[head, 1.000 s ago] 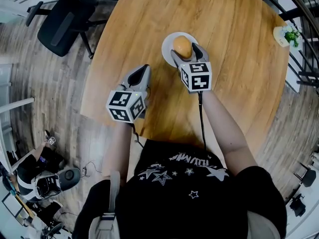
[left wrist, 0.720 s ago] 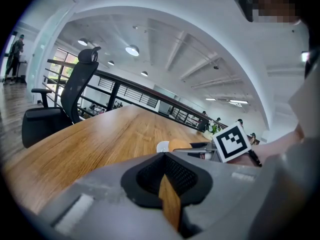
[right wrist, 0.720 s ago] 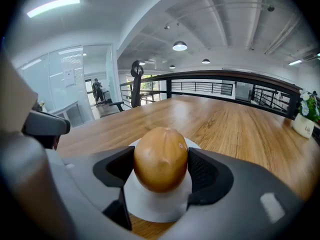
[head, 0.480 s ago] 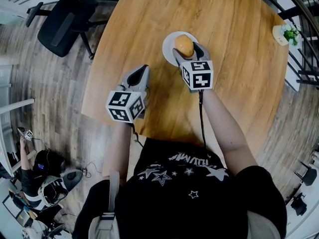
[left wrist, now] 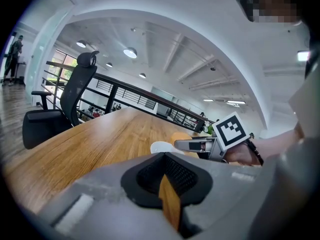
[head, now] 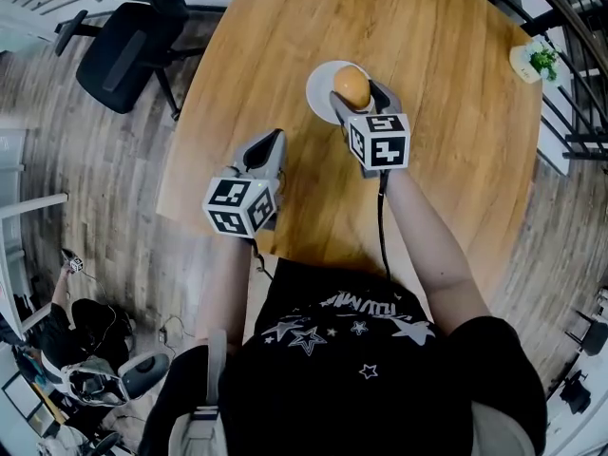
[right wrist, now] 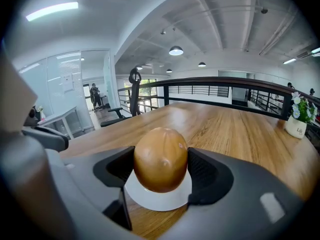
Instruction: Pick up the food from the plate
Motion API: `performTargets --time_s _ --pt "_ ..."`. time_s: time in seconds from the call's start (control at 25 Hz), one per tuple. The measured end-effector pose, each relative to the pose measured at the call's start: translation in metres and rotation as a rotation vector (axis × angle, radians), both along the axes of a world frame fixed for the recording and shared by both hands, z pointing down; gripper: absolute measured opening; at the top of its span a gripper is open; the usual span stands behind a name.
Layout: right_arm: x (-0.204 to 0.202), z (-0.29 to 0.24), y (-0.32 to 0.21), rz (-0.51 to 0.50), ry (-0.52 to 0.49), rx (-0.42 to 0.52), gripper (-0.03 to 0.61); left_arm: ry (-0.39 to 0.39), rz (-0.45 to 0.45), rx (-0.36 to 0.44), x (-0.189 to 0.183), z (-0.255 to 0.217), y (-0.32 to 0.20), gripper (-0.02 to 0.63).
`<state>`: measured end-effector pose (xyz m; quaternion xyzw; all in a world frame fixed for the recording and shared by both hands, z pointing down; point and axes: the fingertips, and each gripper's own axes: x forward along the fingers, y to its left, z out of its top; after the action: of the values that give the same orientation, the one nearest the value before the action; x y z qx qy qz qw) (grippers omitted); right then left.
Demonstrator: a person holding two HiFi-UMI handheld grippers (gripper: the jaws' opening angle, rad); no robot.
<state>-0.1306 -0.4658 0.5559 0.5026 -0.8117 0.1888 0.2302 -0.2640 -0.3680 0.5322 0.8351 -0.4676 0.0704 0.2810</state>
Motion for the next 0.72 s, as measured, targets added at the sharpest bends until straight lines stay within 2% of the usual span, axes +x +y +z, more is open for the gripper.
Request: performTargets --time_s 0.4,0.72 --pt "0.006 -0.032 0.025 0.005 -0.067 0.035 0.333 -0.003 -0.019 0.043 0.004 -0.020 0.033 0.002" --pt "0.024 -0.081 0.047 -0.003 -0.124 0.099 0.333 -0.008 -0.040 0.091 0.014 -0.052 0.057 0.002"
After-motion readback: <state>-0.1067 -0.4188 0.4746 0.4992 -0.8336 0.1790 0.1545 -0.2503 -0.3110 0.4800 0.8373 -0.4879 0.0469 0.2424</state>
